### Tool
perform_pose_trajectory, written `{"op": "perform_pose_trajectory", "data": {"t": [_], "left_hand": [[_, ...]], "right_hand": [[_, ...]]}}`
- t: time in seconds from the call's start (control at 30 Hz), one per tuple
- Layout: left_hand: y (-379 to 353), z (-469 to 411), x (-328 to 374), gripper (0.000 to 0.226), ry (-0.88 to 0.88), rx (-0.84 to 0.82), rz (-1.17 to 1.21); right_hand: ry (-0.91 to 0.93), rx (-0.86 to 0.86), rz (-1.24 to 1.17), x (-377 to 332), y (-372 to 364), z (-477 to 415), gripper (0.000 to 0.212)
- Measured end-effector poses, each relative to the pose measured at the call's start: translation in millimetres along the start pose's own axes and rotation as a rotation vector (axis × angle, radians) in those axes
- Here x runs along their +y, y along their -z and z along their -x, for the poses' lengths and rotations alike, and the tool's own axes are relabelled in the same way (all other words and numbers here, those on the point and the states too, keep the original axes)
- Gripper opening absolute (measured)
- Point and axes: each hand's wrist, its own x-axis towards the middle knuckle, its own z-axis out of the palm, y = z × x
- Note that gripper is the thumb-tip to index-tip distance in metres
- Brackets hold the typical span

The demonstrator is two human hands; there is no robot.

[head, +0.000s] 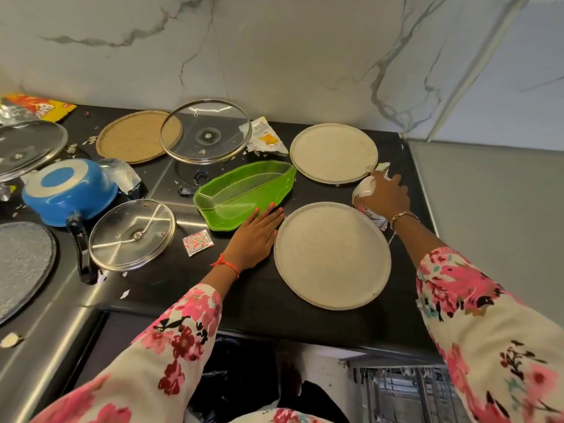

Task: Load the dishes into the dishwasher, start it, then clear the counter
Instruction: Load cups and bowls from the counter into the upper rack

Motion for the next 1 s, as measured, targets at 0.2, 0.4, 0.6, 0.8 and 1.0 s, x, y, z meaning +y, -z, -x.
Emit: {"op": "perform_pose_trajectory", "data": {"t": [0.2,0.4,0.6,0.8,1.0], "left_hand": [[3.7,-1.3,0.9,0.075,0.006,-0.015,0.014],[17.4,7.1,10.5,0.046,0.062,-0.026,0.085],[23.3,69.1,38.0,0.047,0.086,0.133,0.147],[-3.6,181.4,91.1,0.067,0.119,0.187,0.174],[-49.5,302.5,174.7,0.079,0.18,0.12,0.251]], "right_hand": [[0.035,0.097,-0.043,-2.5,6.1,14.2,0.085],[0.118,0.075,-0.057,-4.9,10.3,39.3,0.088],[0.203,0.055,-0.084,-8.5,8.3,103.6,0.088],[0.292,0.09,-0.057,6.4,-2.8,225.7,0.085],[0.308,0.083,-0.024,55.3,-31.1,373.7,0.084]]}}
